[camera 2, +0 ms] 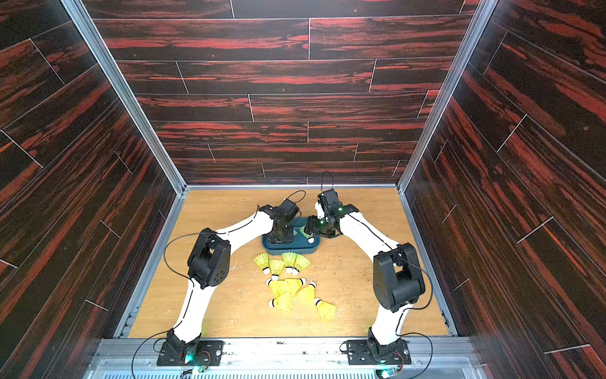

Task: Put the shuttlecocks into the storage box
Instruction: Place the shuttlecock in the storage box.

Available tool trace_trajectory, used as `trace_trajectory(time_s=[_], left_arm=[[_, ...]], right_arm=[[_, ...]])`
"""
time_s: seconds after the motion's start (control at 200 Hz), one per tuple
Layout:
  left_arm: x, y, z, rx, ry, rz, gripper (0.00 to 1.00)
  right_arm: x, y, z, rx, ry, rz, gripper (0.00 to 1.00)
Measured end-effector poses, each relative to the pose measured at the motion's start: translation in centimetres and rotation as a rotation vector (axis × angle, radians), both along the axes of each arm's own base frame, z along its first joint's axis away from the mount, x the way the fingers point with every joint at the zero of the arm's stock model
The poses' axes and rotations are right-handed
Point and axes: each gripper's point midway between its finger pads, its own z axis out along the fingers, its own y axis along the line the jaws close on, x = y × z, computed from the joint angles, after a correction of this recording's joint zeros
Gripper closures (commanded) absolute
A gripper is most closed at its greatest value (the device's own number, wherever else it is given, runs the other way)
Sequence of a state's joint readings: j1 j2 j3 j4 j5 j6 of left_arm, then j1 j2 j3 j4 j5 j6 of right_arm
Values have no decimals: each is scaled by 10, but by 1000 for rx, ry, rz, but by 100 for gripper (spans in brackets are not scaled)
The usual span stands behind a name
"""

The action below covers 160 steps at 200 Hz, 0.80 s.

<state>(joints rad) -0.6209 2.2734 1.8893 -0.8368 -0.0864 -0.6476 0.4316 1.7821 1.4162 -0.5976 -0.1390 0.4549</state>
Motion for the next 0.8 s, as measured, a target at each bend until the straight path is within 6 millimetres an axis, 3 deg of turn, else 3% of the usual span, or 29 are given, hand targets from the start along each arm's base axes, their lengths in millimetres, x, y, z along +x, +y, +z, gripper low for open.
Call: trace_trajectory(time_s=[0.296, 0.581, 0.802], left_arm=[[0, 0, 0, 1, 0, 0, 57], [2, 3, 0, 16, -10, 3, 46], [3, 4, 0, 30, -18, -12, 45]], right_arm=[[0, 0, 0, 0, 0, 1, 38], [0, 0, 0, -1, -1, 2, 37], [0, 0, 0, -1, -1, 2, 37]])
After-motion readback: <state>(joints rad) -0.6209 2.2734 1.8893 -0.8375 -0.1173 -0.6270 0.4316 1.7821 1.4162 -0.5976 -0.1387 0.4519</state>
